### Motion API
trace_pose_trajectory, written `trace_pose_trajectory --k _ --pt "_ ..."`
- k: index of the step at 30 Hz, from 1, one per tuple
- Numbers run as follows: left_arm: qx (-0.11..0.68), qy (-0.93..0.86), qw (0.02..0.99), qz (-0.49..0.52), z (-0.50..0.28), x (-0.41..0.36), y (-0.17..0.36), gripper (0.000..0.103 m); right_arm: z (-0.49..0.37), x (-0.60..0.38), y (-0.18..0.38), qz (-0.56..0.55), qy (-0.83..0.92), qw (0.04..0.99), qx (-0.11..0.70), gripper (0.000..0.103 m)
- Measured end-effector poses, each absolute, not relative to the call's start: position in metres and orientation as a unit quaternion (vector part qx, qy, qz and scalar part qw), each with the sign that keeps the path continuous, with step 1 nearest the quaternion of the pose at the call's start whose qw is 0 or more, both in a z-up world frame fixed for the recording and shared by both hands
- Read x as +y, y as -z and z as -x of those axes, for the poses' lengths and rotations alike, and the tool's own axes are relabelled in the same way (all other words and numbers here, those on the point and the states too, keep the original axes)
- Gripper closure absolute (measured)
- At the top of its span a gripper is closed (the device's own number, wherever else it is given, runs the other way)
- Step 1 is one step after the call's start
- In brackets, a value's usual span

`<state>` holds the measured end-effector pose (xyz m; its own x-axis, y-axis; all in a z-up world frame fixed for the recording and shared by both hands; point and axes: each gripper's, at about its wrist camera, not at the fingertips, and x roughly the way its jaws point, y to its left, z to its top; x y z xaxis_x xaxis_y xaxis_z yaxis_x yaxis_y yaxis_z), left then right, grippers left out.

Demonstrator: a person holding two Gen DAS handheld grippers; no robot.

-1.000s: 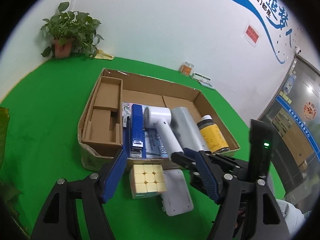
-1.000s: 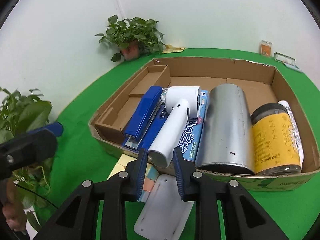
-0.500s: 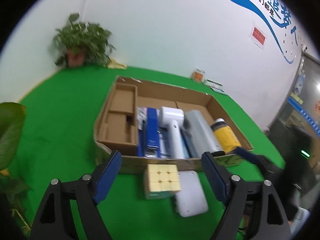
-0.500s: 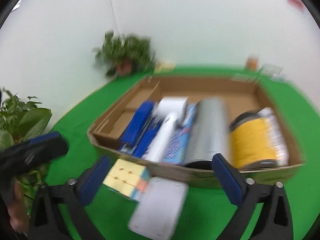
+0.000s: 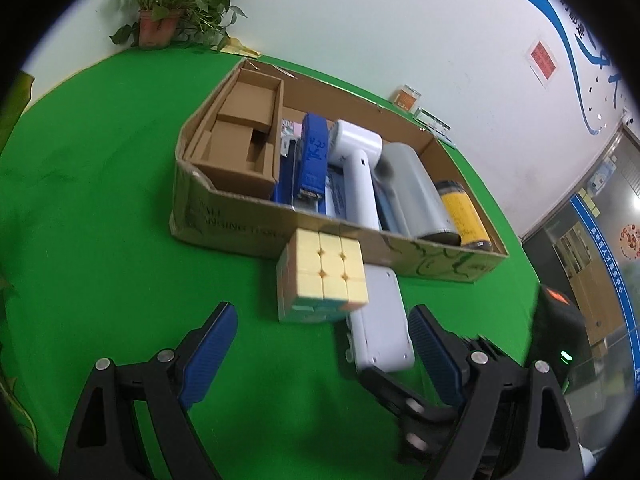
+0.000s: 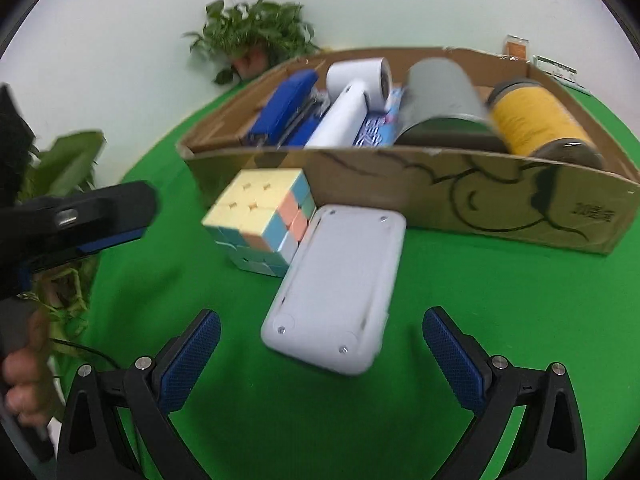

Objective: Organize rigid objects
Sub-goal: 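Move the right gripper to the white plastic case and grasp it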

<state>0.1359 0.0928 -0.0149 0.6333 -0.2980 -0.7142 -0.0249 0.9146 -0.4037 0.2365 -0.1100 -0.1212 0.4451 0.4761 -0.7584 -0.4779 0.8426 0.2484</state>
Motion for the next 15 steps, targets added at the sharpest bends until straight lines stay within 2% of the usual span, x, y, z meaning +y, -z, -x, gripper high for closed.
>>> trace_pose_trajectory --k 3,5,10,15 --pt "0.429 0.074 0.884 0.173 -0.131 0.09 0.014 0.016 -0.242 -0.103 0.129 0.0 -0.272 0.845 0.46 0.008" --pt "0.431 0.069 0.882 0.176 -0.127 0.092 0.013 0.016 -0.24 -0.1 0.13 0.021 -0.267 0.848 0.457 0.032" --pt "0.445 0.09 0.869 0.193 -0.125 0.088 0.016 0.016 -0.226 -0.119 0.131 0.025 -0.265 0.848 0.459 0.035" --pt "0.467 0.192 0.833 0.224 -0.123 0.053 0.032 0.016 -0.207 -0.164 0.129 0.0 -0.24 0.84 0.487 0.035"
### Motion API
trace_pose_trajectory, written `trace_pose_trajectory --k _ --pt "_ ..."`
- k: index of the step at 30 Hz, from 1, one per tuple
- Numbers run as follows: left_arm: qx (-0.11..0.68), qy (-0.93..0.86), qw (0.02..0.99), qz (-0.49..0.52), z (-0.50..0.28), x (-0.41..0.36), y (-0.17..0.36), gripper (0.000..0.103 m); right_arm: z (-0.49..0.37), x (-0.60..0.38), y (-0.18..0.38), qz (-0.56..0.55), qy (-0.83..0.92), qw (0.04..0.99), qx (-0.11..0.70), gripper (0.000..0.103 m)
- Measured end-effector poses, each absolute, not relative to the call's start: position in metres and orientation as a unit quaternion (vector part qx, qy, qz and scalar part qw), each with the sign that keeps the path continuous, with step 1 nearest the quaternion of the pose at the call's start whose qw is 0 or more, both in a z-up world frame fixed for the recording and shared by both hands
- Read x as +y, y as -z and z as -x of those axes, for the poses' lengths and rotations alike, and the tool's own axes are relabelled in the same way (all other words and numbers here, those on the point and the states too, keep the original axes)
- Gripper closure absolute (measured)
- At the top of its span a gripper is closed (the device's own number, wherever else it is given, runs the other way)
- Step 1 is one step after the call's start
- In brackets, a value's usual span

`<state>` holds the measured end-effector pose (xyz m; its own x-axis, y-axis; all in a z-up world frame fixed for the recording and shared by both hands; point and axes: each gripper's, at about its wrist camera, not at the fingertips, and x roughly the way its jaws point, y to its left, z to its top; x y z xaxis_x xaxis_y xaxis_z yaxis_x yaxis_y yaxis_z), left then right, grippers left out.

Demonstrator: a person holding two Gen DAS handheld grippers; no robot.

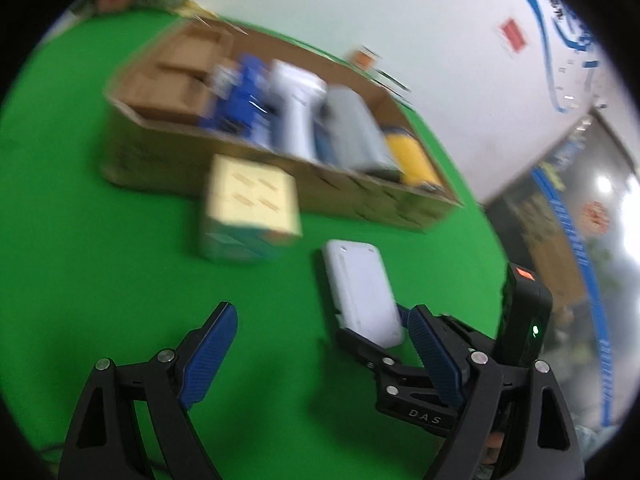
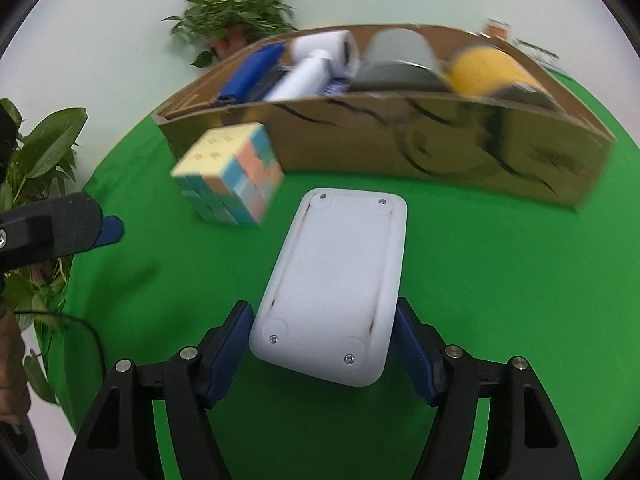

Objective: Organize rigid objects
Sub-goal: 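Move the right gripper to the white plastic case and grasp it, then lift the white case and lower it into the box beside the dryer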

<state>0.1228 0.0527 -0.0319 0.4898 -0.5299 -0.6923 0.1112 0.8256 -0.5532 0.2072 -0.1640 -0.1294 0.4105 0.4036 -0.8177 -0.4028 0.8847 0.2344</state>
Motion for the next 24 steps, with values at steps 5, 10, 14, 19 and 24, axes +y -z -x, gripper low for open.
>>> trace_pose_trajectory --k 5,10,14,19,24 --pt "0.493 0.248 0.796 0.247 -0.13 0.019 0.061 0.016 -0.18 -0.182 0.103 -0.039 -0.318 0.833 0.451 0.036" --pt "0.517 0.239 0.776 0.271 -0.139 0.017 0.077 0.017 -0.176 -0.193 0.106 -0.032 -0.306 0.839 0.45 0.025" --pt "0.536 0.257 0.753 0.28 -0.134 0.011 0.082 0.028 -0.174 -0.181 0.115 -0.021 -0.313 0.828 0.465 0.025" --pt "0.544 0.25 0.748 0.286 -0.133 0.008 0.087 0.043 -0.17 -0.163 0.128 -0.002 -0.311 0.819 0.483 0.028" --pt "0.546 0.237 0.757 0.271 -0.131 0.012 0.084 0.062 -0.169 -0.155 0.133 0.015 -0.289 0.823 0.488 0.03"
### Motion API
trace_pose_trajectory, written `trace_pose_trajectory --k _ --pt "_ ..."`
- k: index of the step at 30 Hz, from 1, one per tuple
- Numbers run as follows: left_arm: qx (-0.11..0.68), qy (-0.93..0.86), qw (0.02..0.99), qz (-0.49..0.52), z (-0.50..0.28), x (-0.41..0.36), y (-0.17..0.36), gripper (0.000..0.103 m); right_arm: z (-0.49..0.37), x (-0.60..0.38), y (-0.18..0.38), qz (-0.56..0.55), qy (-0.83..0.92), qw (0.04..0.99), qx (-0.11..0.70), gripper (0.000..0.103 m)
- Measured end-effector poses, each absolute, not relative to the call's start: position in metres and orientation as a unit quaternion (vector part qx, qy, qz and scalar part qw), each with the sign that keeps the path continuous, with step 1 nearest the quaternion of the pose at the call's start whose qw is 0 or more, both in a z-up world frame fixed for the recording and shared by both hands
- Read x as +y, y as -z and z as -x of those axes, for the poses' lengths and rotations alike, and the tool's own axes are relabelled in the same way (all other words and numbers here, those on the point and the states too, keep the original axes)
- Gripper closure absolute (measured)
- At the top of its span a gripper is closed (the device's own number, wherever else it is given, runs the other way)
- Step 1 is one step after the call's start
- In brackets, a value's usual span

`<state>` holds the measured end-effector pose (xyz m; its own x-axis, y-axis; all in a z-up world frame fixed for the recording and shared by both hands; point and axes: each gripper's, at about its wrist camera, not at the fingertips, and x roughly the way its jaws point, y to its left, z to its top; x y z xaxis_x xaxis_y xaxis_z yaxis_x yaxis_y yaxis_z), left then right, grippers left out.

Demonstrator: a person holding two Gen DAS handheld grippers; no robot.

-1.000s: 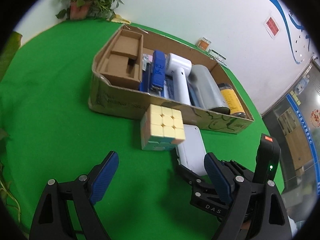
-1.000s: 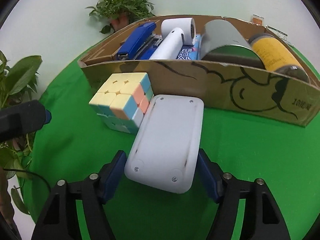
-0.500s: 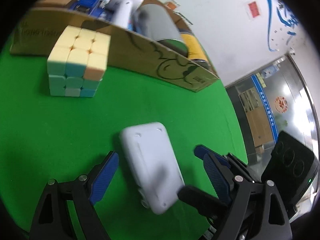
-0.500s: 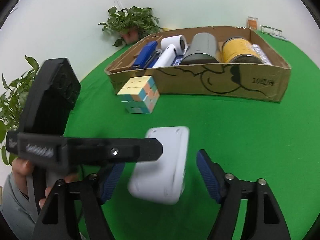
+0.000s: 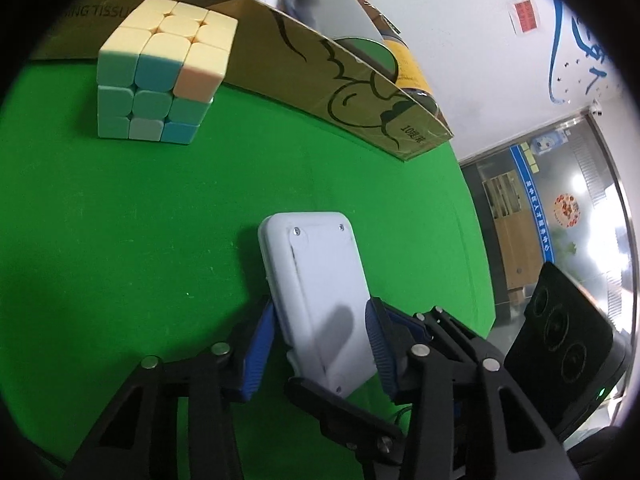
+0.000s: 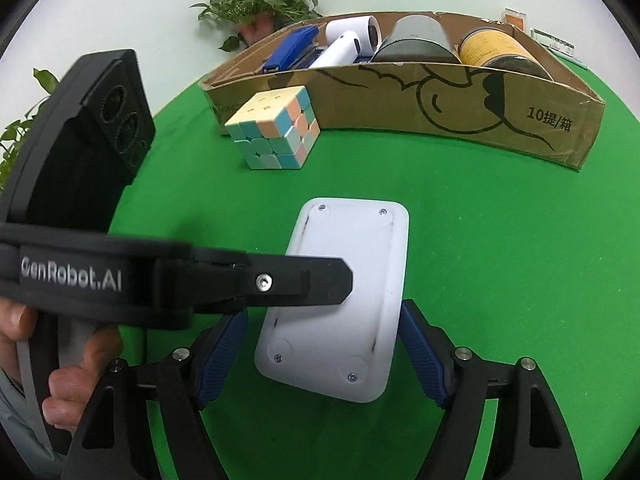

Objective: Organize rigid objects
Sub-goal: 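Lift the white case and lower it into the box beside the dryer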

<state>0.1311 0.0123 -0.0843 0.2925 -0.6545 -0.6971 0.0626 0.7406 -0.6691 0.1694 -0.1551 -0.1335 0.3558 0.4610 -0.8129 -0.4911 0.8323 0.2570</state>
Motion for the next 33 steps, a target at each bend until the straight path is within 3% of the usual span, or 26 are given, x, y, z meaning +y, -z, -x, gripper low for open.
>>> trace_pose_trajectory --k 2,4,6,9,25,33 --pt "0.547 0.235 0.76 0.262 -0.133 0.007 0.081 0.063 -0.169 -0.154 0.133 0.024 -0.276 0.829 0.486 0.037" --pt "0.543 0.231 0.769 0.247 -0.132 0.003 0.076 0.064 -0.167 -0.156 0.13 0.033 -0.269 0.832 0.484 0.037" --pt "0.535 0.225 0.778 0.24 -0.13 0.003 0.073 0.074 -0.166 -0.157 0.127 0.037 -0.264 0.837 0.478 0.037" --pt "0.515 0.219 0.797 0.228 -0.125 0.005 0.062 0.078 -0.167 -0.161 0.12 0.027 -0.26 0.844 0.469 0.038" --pt "0.417 0.203 0.871 0.161 -0.168 0.022 -0.037 0.079 -0.215 -0.142 0.024 0.002 -0.288 0.884 0.369 0.039" --pt "0.44 0.192 0.862 0.164 -0.252 0.044 -0.045 0.081 -0.315 -0.116 0.007 -0.043 -0.311 0.854 0.415 0.039"
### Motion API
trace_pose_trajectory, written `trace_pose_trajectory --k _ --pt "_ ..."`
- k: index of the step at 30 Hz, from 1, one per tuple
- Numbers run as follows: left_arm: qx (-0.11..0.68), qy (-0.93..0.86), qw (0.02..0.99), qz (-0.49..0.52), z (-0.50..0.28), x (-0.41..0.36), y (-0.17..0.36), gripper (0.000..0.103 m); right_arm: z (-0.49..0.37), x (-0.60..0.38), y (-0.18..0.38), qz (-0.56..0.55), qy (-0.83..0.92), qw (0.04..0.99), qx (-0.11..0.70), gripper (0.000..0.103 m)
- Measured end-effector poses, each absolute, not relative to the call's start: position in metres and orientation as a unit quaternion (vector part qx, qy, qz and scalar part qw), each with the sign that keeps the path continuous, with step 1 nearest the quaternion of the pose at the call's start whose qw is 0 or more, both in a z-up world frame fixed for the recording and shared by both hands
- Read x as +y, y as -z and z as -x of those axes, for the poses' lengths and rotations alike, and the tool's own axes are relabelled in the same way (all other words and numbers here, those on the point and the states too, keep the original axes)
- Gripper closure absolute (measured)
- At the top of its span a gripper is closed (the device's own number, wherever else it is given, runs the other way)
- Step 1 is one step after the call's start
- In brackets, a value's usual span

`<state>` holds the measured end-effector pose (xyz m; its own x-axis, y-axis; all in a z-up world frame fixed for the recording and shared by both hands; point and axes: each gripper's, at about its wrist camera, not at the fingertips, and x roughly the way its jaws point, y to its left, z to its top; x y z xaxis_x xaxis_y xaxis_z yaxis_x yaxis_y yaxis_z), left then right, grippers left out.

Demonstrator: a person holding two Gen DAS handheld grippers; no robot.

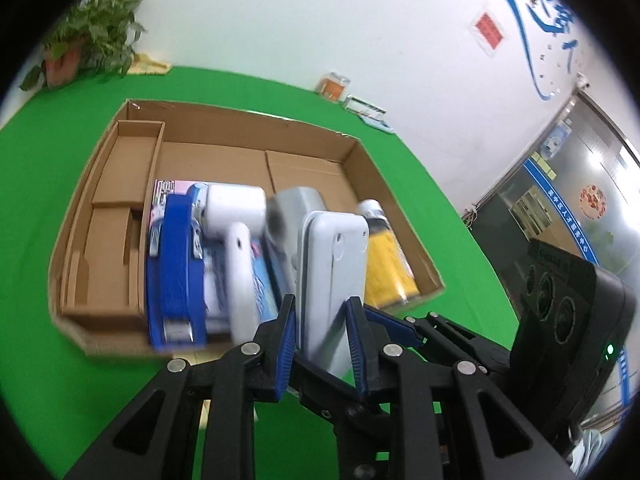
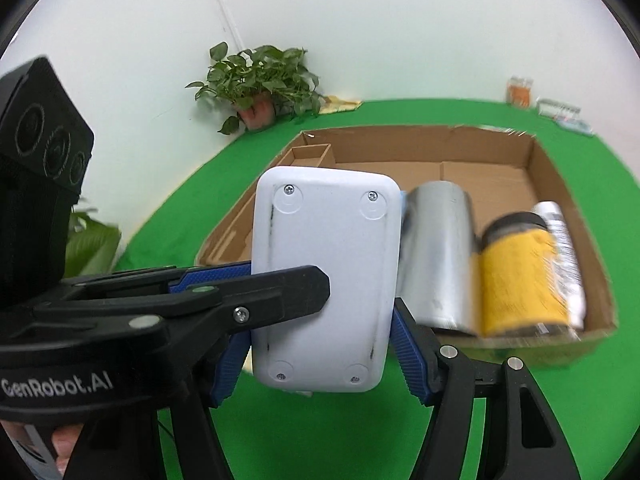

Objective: Organize rigid objects
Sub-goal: 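Lift the white case and lower it into the box beside the dryer, then open the right gripper and withdraw toward the Rubik's cube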

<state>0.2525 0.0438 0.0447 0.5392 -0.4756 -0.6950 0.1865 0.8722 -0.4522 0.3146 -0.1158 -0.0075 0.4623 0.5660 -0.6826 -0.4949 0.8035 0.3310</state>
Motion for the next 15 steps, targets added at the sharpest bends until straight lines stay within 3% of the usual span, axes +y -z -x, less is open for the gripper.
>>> trace_pose_trajectory --k 9,11,15 --pt "0.488 0.196 0.821 0.222 -0.298 0.06 -0.012 0.079 -0.369 -0.112 0.027 -0.046 -0.3 0.833 0.463 0.035" --pt "0.491 0.167 0.829 0.21 -0.299 0.065 -0.012 0.079 -0.365 -0.116 0.023 -0.037 -0.298 0.839 0.453 0.026" --pt "0.478 0.173 0.837 0.204 -0.29 0.072 -0.02 0.064 -0.35 -0.127 0.008 -0.029 -0.292 0.854 0.43 0.024"
